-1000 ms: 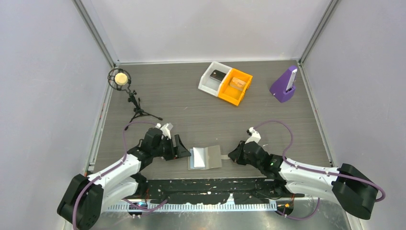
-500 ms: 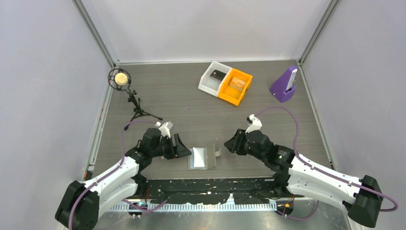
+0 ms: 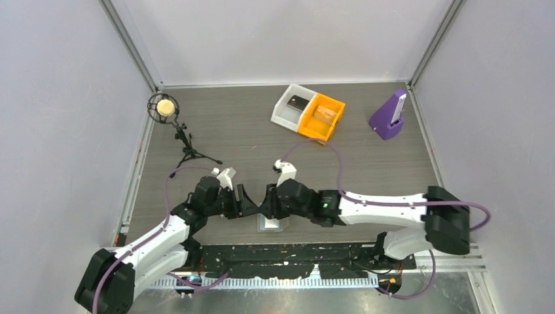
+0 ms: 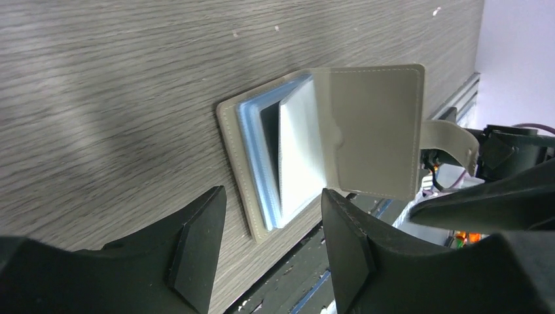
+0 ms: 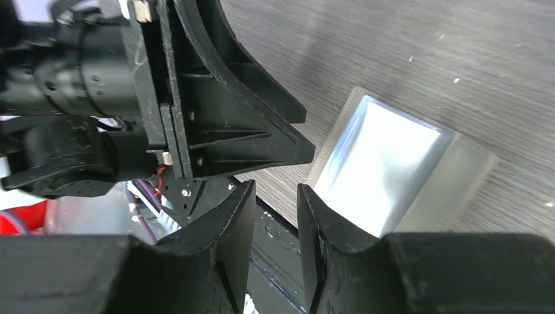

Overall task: Take the credit cards out of the card holder
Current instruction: Remove the credit card from the card holder.

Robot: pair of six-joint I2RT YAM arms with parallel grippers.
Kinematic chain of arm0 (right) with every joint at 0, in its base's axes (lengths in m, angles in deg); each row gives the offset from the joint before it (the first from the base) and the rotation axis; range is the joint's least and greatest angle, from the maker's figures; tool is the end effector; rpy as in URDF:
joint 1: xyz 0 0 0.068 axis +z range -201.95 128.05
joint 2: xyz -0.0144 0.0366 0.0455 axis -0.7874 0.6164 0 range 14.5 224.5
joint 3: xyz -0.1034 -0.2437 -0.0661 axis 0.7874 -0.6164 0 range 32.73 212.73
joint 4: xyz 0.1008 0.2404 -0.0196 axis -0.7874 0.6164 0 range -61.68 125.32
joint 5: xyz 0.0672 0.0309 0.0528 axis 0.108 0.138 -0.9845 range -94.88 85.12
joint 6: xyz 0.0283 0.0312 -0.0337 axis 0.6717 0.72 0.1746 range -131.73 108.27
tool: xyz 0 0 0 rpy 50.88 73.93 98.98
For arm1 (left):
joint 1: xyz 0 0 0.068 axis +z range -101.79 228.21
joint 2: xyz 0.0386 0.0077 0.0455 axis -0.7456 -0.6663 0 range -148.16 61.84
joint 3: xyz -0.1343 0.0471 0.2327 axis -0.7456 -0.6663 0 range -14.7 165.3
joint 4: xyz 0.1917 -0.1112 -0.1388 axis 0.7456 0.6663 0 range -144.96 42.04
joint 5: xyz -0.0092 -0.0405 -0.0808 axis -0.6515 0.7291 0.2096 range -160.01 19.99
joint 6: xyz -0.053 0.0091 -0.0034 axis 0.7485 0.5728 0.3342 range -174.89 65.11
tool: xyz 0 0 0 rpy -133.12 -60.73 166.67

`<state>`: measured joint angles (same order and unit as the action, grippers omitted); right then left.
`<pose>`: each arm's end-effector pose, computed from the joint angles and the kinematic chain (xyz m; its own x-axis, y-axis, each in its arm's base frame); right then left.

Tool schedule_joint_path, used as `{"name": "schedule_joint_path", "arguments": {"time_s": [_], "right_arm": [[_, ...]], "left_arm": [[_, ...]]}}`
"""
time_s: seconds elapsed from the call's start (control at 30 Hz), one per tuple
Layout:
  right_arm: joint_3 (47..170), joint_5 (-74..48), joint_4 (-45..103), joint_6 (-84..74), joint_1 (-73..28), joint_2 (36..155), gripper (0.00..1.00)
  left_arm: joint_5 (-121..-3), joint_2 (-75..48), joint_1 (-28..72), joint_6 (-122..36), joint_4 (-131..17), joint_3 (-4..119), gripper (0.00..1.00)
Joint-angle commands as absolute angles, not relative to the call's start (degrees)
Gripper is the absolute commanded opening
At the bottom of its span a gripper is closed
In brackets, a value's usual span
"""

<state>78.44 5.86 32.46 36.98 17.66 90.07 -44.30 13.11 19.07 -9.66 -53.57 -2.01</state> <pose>0.1061 0.2665 0.2383 -0.7800 0.0203 -0.6254 -0.4257 0.7153 0.5542 0.1353 -0.0930 0.1518 -0.8990 -0.2312 -0.3719 0.1440 0.6461 -0.7495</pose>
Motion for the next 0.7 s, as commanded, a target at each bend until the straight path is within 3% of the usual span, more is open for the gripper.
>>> {"name": "schedule_joint_path", "arguments": {"time_s": [0.0, 0.3, 0.67], "right_arm": [[82.8, 8.7, 31.3, 37.4, 18.8, 96.1, 0.36], [73.2, 12.9, 28.8, 40.8, 18.6, 96.4, 0.34], [58.1, 11.4, 15.2, 42.9, 15.9, 92.8, 0.34]], "left_arm": [[-47.8, 14.3, 18.9, -9.2, -48.8, -0.6, 0.57], [-49.7, 17.0, 18.9, -9.5, -45.5, -0.7, 0.57], [-47.4, 16.7, 18.9, -8.2, -49.9, -1.7, 0.59]]}}
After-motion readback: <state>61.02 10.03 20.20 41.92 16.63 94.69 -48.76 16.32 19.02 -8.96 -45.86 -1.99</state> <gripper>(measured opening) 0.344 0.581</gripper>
